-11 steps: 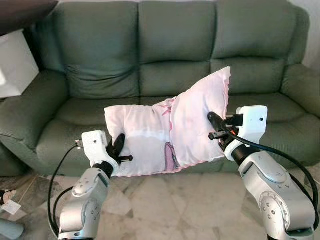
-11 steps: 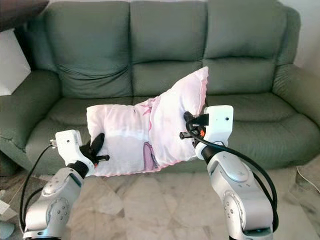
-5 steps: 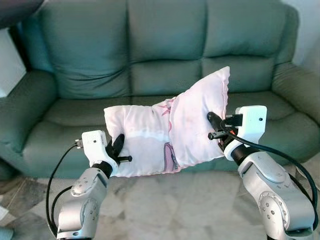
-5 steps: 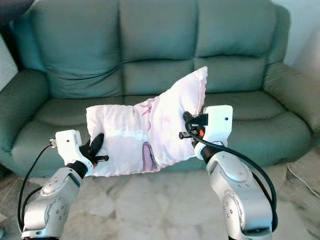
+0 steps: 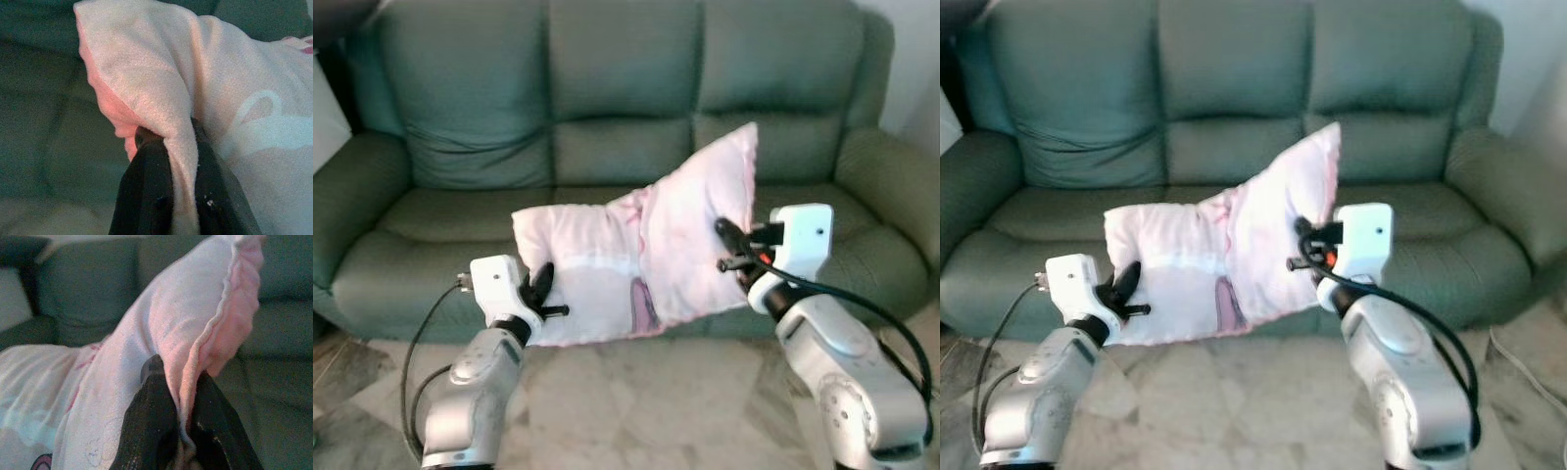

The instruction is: Move the pillow to the sofa

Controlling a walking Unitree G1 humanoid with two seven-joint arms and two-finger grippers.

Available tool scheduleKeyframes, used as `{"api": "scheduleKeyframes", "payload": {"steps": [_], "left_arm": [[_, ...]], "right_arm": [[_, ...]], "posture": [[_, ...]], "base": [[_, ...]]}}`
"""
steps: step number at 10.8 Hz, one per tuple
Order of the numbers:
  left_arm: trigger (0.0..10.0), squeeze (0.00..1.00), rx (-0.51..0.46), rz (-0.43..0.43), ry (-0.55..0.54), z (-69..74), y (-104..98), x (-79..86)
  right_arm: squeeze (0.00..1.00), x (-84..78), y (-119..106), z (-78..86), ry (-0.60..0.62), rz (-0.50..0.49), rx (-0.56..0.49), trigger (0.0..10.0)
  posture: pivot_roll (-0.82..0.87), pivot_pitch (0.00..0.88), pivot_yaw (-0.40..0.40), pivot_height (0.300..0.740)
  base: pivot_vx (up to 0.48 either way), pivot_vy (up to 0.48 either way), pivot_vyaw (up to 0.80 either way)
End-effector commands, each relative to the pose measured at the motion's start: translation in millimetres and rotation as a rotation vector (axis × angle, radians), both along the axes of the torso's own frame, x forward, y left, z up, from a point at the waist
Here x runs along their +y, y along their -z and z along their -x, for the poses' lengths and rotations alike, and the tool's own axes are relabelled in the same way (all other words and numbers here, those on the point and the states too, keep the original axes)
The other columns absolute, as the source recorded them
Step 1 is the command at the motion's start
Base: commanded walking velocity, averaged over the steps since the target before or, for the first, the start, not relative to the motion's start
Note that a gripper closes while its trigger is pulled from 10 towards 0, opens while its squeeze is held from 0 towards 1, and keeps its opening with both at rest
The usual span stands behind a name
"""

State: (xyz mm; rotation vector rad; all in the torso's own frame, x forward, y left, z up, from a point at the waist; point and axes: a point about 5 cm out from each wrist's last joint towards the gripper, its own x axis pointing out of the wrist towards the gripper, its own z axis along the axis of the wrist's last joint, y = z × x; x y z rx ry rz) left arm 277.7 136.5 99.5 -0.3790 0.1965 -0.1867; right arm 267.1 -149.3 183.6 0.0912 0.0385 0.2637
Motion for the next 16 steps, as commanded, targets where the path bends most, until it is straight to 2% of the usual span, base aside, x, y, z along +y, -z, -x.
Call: {"api": "scheduleKeyframes", "payload": {"steps": [1, 3, 5, 7, 16], "left_arm": [[10.0, 0.00, -0.031, -0.011, 0.007, -2.8, -7.5, 1.9], [10.0, 0.00, -0.039, -0.061, 0.008, -7.1, -8.2, 6.9], [10.0, 0.00, -0.029, -0.044, -0.040, -12.5, -7.8, 20.5], [10.0, 0.00, -0.030, -0.058, -0.057, -13.0, -7.7, 26.4], [10.0, 0.00, -0.033, -0.043, -0.026, -12.1, -8.3, 22.7]], "right_arm": [[0.00, 3.7, -9.6, -0.5, -0.010, -0.008, -0.041, 10.0], [0.00, 3.7, -9.6, -0.2, -0.010, -0.007, -0.041, 10.0], [0.00, 3.3, -9.8, 0.1, -0.010, -0.007, -0.041, 10.0], [0.00, 3.4, -9.0, 1.1, -0.006, -0.007, -0.039, 10.0], [0.00, 4.5, -4.2, 2.6, -0.004, -0.001, -0.034, 10.0]], "posture": [[-0.26, 0.036, 0.017, 0.740], [-0.26, 0.039, 0.015, 0.740], [-0.26, 0.041, 0.017, 0.740], [-0.26, 0.043, 0.018, 0.740], [-0.26, 0.047, 0.026, 0.740]], "base": [[0.000, 0.000, 0.00], [0.000, 0.000, 0.00], [0.000, 0.000, 0.00], [0.148, 0.000, 0.00], [0.480, 0.000, 0.00]]}}
